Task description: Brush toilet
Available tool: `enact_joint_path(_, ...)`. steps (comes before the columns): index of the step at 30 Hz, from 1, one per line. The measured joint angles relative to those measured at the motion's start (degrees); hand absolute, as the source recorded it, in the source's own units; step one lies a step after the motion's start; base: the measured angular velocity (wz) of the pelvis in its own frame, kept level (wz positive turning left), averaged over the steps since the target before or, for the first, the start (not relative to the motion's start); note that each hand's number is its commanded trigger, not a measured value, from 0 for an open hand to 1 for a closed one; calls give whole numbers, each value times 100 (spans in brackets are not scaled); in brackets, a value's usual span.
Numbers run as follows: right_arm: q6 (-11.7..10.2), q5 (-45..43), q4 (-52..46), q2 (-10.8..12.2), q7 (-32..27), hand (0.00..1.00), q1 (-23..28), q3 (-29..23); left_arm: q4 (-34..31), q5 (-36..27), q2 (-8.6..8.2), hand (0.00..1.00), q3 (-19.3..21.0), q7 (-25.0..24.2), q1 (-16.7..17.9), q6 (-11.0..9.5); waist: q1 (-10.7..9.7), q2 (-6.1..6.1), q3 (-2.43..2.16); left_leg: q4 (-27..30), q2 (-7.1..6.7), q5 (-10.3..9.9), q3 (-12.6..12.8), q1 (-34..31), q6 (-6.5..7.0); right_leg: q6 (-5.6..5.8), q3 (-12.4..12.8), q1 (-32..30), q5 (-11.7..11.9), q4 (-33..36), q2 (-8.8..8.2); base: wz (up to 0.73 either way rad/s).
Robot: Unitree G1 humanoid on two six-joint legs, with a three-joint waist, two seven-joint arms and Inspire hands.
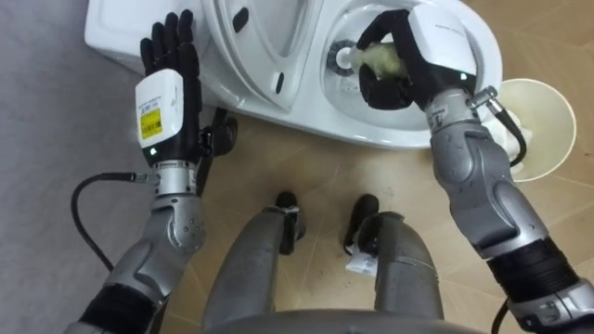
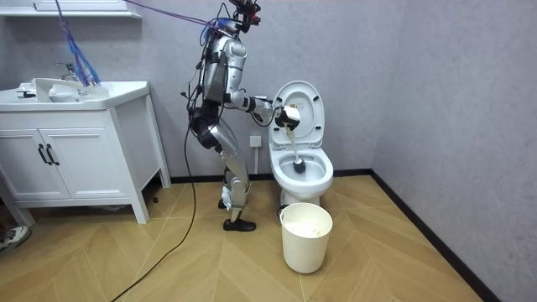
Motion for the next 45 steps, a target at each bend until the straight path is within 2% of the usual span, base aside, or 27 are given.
enact_joint_path(7, -66, 180, -20, 9, 1, 100, 7, -4, 0, 2, 1, 0, -2, -186, 12, -206, -30, 0, 0, -35, 31, 36, -2, 27, -59, -45, 12, 1, 19, -3, 25, 0)
enact_joint_path(15, -206, 168, -4, 17, -104, 100, 180, -9, 3, 3, 4, 0, -3, -208, 28, -201, -64, 10, 4, -45, 53, 37, -15, 33, -67, -56, -25, 39, 17, -49, 26, 0)
enact_joint_path(18, -356, 177, 271, 30, -318, 100, 296, 7, 3, 3, 4, 0, -18, -194, 35, -196, -57, 33, 13, -7, 120, 10, -29, 39, -67, -69, -101, 122, 28, -139, 67, 0)
enact_joint_path(20, -549, 177, 835, 37, -563, 100, 272, 82, 37, 7, -6, 0, -69, -181, 1, -152, -55, 115, 58, -2, 117, 1, -26, 60, -44, -58, -113, 153, 27, -139, 54, 2)
enact_joint_path(24, -860, 213, 2196, 49, -966, 100, 67, 149, 257, 37, 14, 0, -158, -125, -80, -146, -19, 252, 73, -48, 84, 6, -15, 86, -35, -32, -113, 154, 3, -127, 15, 1)
enact_joint_path(25, -1007, 287, 2668, 50, -1148, 100, -102, 149, 263, 27, 14, 0, -164, -125, -87, -146, -31, 288, 78, -51, 84, 6, -15, 84, -36, -25, -118, 154, -13, -120, 8, 0)
enact_joint_path(26, -1128, 424, 3085, 57, -1271, 100, -302, 150, 286, 28, 12, 0, -169, -125, -103, -140, -32, 305, 83, -58, 84, 8, -15, 79, -40, -10, -120, 154, -38, -110, 5, 0)
enact_joint_path(31, -1318, 736, 4204, 169, -1576, 100, -900, 228, 431, 173, -4, 0, -204, -114, -198, -133, -25, 307, 106, -52, 83, 23, -65, 70, -67, -72, -172, 154, -80, -70, -11, 7)
enact_joint_path(35, -1352, 879, 4565, 215, -1749, 100, -1096, 303, 452, 256, -13, 0, -346, -7, -258, -119, 0, 275, 133, -26, 52, 27, -64, 48, -61, -39, -205, 154, -142, -36, -56, 11)
enact_joint_path(40, -1328, 850, 4596, 213, -1817, 100, -1127, 305, 433, 399, -2, 0, -453, -2, -345, -136, 82, 262, 141, 53, 37, 35, -26, -11, -30, 27, -207, 154, -175, -36, -69, 9)
enact_joint_path(45, -1081, 796, 4181, 298, -1716, 100, -1121, 304, 449, 400, -7, 0, -447, 30, -393, -206, 108, 259, 143, 71, 66, 1, 10, -50, 16, 42, -214, 139, -162, -34, -56, -1)
